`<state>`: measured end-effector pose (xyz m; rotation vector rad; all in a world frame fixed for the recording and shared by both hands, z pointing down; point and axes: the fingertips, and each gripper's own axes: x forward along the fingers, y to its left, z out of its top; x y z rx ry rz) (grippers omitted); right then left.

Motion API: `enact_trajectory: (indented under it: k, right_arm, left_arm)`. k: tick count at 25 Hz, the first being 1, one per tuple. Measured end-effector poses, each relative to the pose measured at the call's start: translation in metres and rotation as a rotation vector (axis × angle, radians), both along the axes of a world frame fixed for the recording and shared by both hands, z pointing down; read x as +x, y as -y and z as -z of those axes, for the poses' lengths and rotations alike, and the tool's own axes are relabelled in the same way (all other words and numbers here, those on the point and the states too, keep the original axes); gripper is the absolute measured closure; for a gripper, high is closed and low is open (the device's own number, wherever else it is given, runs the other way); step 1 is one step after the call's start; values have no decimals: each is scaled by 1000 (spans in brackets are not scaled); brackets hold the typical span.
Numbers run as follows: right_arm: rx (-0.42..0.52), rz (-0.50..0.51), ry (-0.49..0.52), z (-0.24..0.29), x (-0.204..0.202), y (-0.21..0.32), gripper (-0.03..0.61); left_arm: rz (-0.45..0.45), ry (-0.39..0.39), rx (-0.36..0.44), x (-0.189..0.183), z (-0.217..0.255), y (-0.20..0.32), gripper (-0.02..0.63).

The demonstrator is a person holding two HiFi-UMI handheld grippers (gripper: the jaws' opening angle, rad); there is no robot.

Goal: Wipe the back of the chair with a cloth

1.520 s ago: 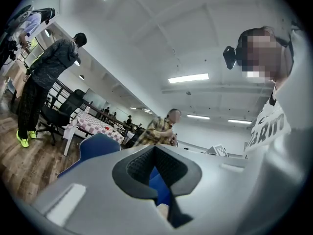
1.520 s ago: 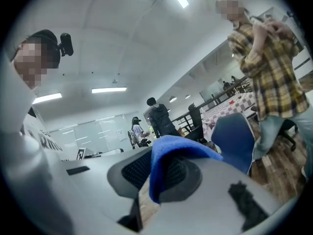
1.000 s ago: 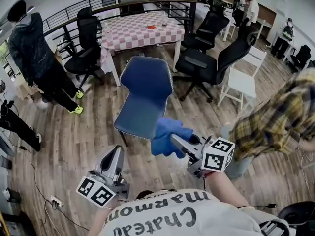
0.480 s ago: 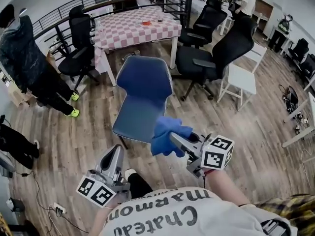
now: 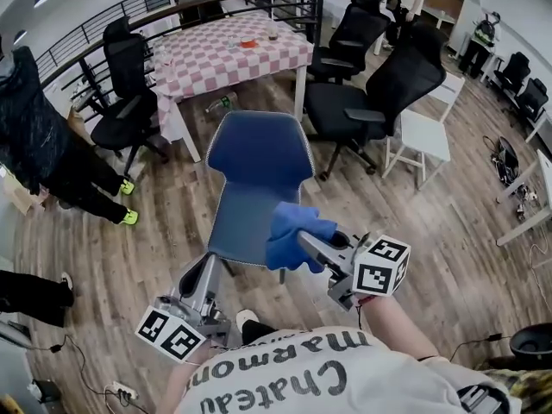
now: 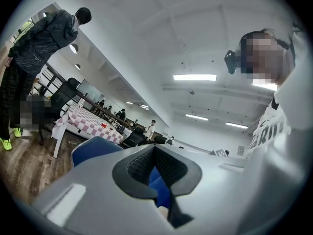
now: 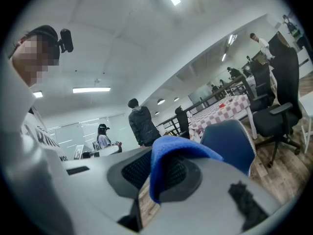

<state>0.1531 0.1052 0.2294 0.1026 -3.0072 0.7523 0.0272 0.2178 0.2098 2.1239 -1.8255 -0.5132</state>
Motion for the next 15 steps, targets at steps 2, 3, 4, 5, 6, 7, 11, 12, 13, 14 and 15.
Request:
enact_trajectory:
  k: [2, 3, 4, 5, 6, 7, 11, 12, 13, 14, 15]
  right_arm:
    - [-3, -20, 4, 4, -17, 4, 532]
    - [-4, -30, 5, 7, -25, 6, 532]
    - [-6, -41, 5, 10, -33, 8, 532]
    - [-8, -54, 5, 13, -40, 10, 532]
    - [-10, -68, 7, 16, -48, 12, 532]
    - [-12, -82, 10, 19, -56, 13, 532]
    - [-9, -136, 11, 17, -86, 18, 532]
    - [-11, -150, 9, 15, -93, 19, 532]
    - [-13, -165, 6, 14, -100, 20, 532]
    - [-16, -179, 3, 13, -108, 21, 532]
    - [-17, -192, 0, 11, -116, 22, 532]
  left_arm:
    - [-16, 0, 0, -20, 4, 6, 611]
    - [-25, 0, -4, -28, 6, 9, 609]
    - [-35, -1, -10, -37, 7, 12, 609]
    - [-45, -2, -17, -46, 9, 14, 609]
    - [-54, -4, -24, -56, 11, 16, 609]
    - [-64, -6, -30, -65, 12, 18, 609]
    - [-90, -6, -28, -102, 11, 20, 609]
    - [-92, -7, -24, -111, 11, 19, 609]
    - [-95, -8, -21, -121, 11, 18, 609]
    - [-98, -10, -17, -130, 11, 18, 611]
    - [-101, -11, -13, -138, 11, 17, 609]
